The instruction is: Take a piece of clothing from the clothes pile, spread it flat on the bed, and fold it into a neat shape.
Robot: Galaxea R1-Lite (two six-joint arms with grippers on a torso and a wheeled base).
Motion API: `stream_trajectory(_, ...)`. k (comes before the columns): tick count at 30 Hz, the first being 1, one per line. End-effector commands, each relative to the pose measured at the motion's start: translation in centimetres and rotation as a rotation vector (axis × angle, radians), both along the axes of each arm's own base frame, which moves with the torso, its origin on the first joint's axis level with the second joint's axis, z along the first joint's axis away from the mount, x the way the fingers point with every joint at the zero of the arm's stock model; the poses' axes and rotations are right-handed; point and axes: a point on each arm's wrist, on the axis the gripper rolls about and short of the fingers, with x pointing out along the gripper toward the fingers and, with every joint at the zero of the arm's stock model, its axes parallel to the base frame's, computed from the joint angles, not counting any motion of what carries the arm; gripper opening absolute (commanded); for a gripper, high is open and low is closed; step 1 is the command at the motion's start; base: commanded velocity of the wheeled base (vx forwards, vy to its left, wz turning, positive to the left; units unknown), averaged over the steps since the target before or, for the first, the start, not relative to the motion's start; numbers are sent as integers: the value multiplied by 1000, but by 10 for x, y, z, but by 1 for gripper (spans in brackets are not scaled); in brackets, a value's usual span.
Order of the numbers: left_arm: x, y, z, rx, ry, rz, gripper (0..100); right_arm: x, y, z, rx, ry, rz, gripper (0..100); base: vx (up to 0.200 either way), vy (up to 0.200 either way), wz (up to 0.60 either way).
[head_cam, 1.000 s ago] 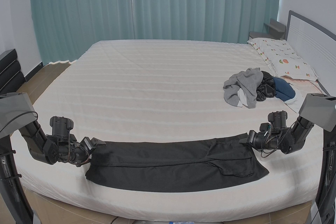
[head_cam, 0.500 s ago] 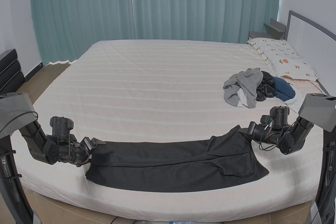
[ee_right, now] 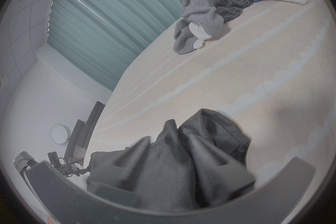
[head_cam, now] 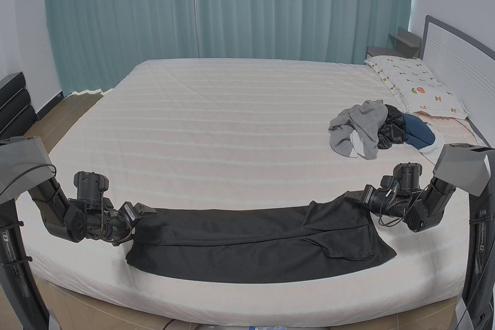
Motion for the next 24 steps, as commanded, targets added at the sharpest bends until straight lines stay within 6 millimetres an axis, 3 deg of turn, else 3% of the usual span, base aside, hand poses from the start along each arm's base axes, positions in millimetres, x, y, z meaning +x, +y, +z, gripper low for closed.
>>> stream_trajectory(1,0,1,1,-6,0,8,100,-4,1,31,-6,-60,-14,100,0,0,0)
stream_trajectory(8,0,1,1,-12,1,15,100,-3,21,74,-13,-113,20,100,0,0,0)
stream_trajectory(11,0,1,1,-13,2,16,100,-2,52,87,-35,-94,69,100,0,0,0)
stream_trajectory(17,0,1,1,-15,0,18,100,-2,100,72,-126,-35,133,100,0,0,0)
stream_trajectory(24,0,1,1,-15,2,18,100,4,126,45,-286,-12,160,100,0,0,0)
